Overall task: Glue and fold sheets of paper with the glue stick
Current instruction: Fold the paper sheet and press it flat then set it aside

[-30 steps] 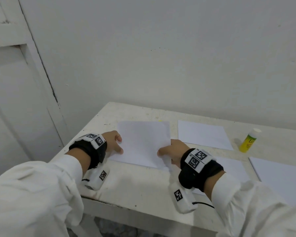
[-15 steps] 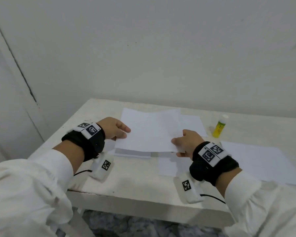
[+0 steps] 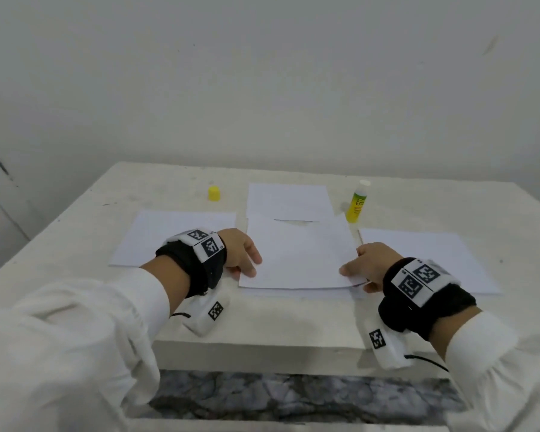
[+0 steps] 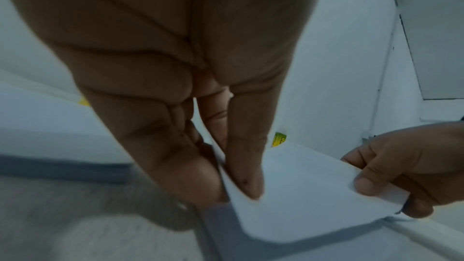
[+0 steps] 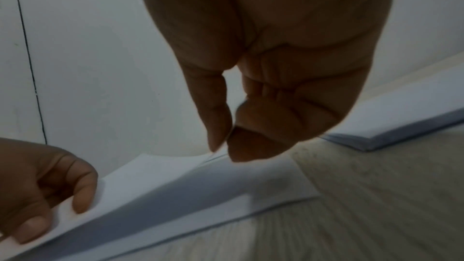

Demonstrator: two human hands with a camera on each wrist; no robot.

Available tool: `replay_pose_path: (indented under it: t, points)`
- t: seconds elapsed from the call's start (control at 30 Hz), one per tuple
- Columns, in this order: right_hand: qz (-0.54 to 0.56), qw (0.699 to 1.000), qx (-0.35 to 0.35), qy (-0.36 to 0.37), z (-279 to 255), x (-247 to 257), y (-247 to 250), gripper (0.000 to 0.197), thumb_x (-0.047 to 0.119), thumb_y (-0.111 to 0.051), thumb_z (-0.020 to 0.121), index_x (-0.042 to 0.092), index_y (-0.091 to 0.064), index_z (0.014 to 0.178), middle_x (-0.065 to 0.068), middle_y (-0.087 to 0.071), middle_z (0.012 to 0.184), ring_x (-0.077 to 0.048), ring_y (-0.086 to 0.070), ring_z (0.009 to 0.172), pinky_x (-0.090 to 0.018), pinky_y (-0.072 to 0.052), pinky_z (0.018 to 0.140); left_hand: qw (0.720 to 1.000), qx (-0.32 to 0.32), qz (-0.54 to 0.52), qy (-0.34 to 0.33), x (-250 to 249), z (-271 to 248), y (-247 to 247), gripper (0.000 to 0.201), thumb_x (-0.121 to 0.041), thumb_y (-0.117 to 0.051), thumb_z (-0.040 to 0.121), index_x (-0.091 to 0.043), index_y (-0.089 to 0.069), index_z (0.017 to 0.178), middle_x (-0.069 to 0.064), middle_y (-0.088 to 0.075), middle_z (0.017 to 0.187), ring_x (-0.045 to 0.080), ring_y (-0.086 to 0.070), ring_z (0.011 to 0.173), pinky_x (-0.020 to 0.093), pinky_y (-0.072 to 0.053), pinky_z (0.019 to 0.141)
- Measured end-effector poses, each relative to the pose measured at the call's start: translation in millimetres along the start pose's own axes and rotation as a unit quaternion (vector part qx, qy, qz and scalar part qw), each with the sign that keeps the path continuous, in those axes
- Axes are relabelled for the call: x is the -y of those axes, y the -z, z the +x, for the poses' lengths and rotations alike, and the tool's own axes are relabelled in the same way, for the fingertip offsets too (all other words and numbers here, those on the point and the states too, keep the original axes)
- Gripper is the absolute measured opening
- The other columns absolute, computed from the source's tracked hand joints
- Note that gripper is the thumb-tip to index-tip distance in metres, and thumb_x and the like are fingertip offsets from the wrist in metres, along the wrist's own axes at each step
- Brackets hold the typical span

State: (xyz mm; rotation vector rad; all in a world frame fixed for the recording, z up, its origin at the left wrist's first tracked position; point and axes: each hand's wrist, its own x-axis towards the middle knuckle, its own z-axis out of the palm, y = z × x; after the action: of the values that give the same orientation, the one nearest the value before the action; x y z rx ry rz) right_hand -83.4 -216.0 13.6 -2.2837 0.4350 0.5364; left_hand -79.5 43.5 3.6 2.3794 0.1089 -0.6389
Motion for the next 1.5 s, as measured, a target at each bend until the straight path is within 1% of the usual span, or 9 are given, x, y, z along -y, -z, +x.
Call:
replay_pose_path:
  t: [0.1, 0.17, 0.3, 0.5, 0.93, 1.03, 1.17, 1.3, 1.5]
  points:
    - [0.000, 1.000, 0.012, -0.019, 1.9, -0.1, -2.2, 0.021, 0.007, -0.069, 0.084, 0.008, -0.048, 0.080, -0.010, -0.049, 0.082, -0.024, -0.053, 0.061, -0.025, -0.047, 0.041, 1.000, 0.000, 0.018, 0.013, 0.0, 0.0, -4.7, 0.021, -0.007, -0.079, 0.075, -0.022, -0.066, 0.080, -0.003, -0.062, 0.060, 0.006, -0.058, 0.044, 0.012, -0.050, 0.052]
    - [0.021, 0.999, 0.028, -0.025, 2.6, 0.2, -2.2, 0.019, 0.004, -0.069, 0.084, 0.005, -0.052, 0.094, -0.011, -0.052, 0.087, -0.025, -0.058, 0.063, -0.032, -0.056, 0.052, 1.000, 0.003, 0.020, 0.020, 0.1, -0.1, -6.1, 0.021, -0.006, -0.078, 0.076, -0.021, -0.065, 0.081, -0.001, -0.062, 0.066, 0.008, -0.057, 0.048, 0.012, -0.048, 0.048]
    - [0.033, 0.998, 0.038, -0.031, 4.5, -0.6, -1.6, 0.025, 0.002, -0.069, 0.083, 0.004, -0.051, 0.100, -0.012, -0.052, 0.090, -0.027, -0.058, 0.067, -0.041, -0.056, 0.072, 1.000, 0.008, 0.021, 0.022, 0.4, -1.2, -6.8, 0.020, -0.005, -0.078, 0.076, -0.019, -0.066, 0.086, -0.001, -0.061, 0.063, 0.007, -0.055, 0.045, 0.013, -0.048, 0.047]
    - [0.026, 0.998, 0.040, -0.033, 4.0, 0.3, -2.8, 0.025, 0.000, -0.067, 0.084, 0.004, -0.050, 0.102, -0.013, -0.052, 0.090, -0.027, -0.056, 0.068, -0.040, -0.055, 0.070, 0.999, 0.008, 0.036, 0.019, -0.2, -3.1, -6.9, 0.022, -0.007, -0.078, 0.076, -0.018, -0.067, 0.092, -0.002, -0.059, 0.060, 0.004, -0.053, 0.039, 0.014, -0.046, 0.047]
    - [0.017, 0.999, 0.038, -0.023, 6.2, -1.3, -2.6, 0.020, 0.000, -0.067, 0.084, 0.000, -0.053, 0.099, -0.014, -0.054, 0.083, -0.028, -0.057, 0.068, -0.049, -0.054, 0.085, 0.998, 0.008, 0.054, 0.016, -3.9, -7.7, -7.9, 0.023, -0.006, -0.079, 0.075, -0.016, -0.068, 0.092, -0.001, -0.059, 0.062, 0.004, -0.051, 0.038, 0.014, -0.043, 0.043]
    - [0.017, 0.999, 0.038, -0.018, 6.9, -1.2, -3.4, 0.020, -0.001, -0.066, 0.084, 0.000, -0.054, 0.100, -0.015, -0.054, 0.085, -0.028, -0.057, 0.069, -0.047, -0.054, 0.081, 0.998, 0.005, 0.057, 0.015, -4.8, -8.2, -9.5, 0.023, -0.005, -0.079, 0.074, -0.015, -0.068, 0.091, -0.001, -0.059, 0.062, 0.000, -0.049, 0.032, 0.012, -0.043, 0.041]
    - [-0.037, 0.999, 0.032, -0.013, 7.7, 0.1, -3.9, 0.026, 0.006, -0.069, 0.083, -0.001, -0.058, 0.106, -0.019, -0.062, 0.103, -0.035, -0.064, 0.090, -0.045, -0.055, 0.082, 0.996, -0.004, 0.081, 0.021, -8.7, -7.6, -11.2, 0.021, -0.007, -0.079, 0.075, -0.017, -0.067, 0.089, -0.002, -0.059, 0.060, 0.003, -0.051, 0.039, 0.011, -0.041, 0.039]
    - [-0.155, 0.987, 0.035, 0.007, 4.6, 0.4, 9.5, 0.022, 0.018, -0.072, 0.083, 0.001, -0.065, 0.096, -0.009, -0.064, 0.073, -0.019, -0.055, 0.058, -0.023, -0.040, 0.049, 0.995, 0.003, 0.097, 0.027, -8.7, -5.1, -11.6, 0.021, -0.008, -0.079, 0.075, -0.018, -0.066, 0.088, -0.001, -0.060, 0.062, 0.008, -0.052, 0.047, 0.014, -0.043, 0.043]
    - [-0.167, 0.985, 0.042, 0.018, 5.2, -0.5, 21.7, 0.035, 0.017, -0.076, 0.079, 0.001, -0.066, 0.108, -0.003, -0.057, 0.063, -0.014, -0.048, 0.053, -0.021, -0.033, 0.045, 0.993, 0.009, 0.113, 0.030, -7.0, -0.4, -9.8, 0.022, -0.009, -0.081, 0.073, -0.021, -0.066, 0.083, 0.000, -0.061, 0.060, 0.012, -0.052, 0.049, 0.017, -0.045, 0.050]
